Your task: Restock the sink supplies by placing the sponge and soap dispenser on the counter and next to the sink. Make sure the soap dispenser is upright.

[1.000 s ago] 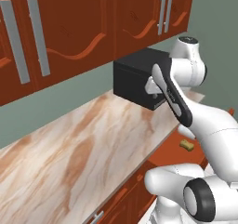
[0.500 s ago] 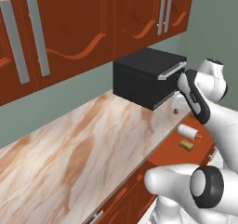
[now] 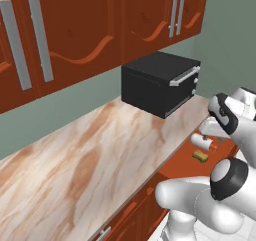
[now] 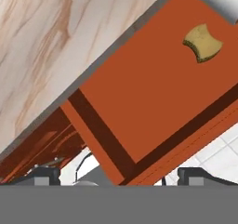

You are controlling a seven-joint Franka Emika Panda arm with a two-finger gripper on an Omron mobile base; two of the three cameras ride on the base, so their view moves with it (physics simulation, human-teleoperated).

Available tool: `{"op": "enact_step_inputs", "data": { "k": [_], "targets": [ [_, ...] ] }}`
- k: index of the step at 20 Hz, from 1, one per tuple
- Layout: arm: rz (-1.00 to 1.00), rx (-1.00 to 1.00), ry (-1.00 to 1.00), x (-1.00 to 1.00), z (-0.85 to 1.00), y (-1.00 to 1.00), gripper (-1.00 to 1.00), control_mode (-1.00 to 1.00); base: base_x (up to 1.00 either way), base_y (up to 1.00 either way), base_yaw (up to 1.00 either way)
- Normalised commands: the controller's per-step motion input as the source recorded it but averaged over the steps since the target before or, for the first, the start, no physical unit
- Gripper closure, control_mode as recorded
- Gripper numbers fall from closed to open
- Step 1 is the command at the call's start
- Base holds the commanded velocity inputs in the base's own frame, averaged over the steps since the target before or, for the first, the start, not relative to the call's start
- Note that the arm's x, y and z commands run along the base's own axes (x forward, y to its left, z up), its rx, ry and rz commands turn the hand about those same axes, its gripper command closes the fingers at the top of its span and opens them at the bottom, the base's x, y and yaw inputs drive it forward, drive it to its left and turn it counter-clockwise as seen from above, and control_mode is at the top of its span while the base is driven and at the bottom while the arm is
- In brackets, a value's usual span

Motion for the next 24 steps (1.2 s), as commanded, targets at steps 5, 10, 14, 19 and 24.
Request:
{"op": "enact_step_inputs", "data": {
  "k": [5,10,14,19,24],
  "targets": [
    [0.00,-0.04,0.02,-0.03,-0.59,-0.29,-1.00,-1.00,0.00,0.00,0.00],
    [0.00,0.00,0.05,0.08,-0.53,-0.45,-1.00,-1.00,0.00,0.00,0.00],
    [0.00,0.00,0.00,0.25,-0.20,-0.05,-1.00,-1.00,0.00,0.00,0.00],
    [0.02,0.00,0.00,0.24,-0.23,0.00,-1.00,-1.00,0.00,0.00,0.00],
    [0.02,0.00,0.00,0.22,-0.41,0.00,-1.00,-1.00,0.00,0.00,0.00]
  ]
}}
